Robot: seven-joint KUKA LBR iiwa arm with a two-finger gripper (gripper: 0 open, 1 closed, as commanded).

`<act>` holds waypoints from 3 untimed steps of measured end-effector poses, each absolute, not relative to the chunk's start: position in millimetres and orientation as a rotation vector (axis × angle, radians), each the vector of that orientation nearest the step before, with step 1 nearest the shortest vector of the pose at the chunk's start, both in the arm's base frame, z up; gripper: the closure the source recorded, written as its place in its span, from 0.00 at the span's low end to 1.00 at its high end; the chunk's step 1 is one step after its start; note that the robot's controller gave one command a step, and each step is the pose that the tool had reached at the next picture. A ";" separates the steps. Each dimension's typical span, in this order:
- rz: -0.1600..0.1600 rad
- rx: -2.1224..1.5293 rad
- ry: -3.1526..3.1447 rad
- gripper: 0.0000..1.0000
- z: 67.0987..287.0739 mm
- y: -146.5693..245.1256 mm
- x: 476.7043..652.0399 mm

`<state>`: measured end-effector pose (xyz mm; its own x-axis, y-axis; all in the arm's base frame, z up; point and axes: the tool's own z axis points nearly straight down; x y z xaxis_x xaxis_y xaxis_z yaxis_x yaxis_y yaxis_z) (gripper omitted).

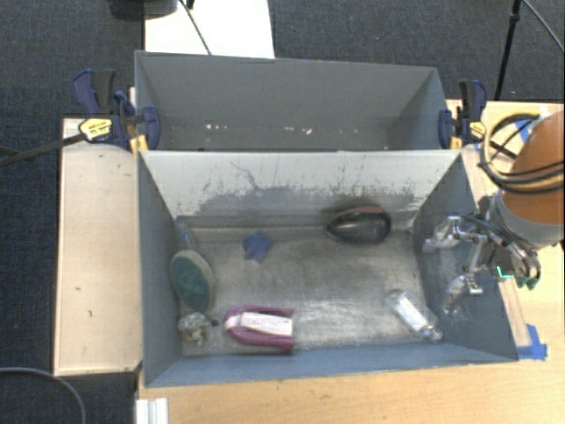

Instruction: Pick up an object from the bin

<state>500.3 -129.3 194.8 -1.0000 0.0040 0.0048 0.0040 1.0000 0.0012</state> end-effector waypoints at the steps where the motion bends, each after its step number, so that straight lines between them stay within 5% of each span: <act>1: 0.007 0.407 -3.137 0.00 74.1 -89.5 483.4; 2: 0.003 0.693 -3.069 0.00 84.4 -124.5 490.9; 3: 0.001 0.701 -3.066 1.00 83.9 -123.3 490.6</act>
Offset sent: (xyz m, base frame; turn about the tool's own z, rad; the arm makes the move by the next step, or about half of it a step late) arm -0.0227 0.0395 -0.1232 -0.2640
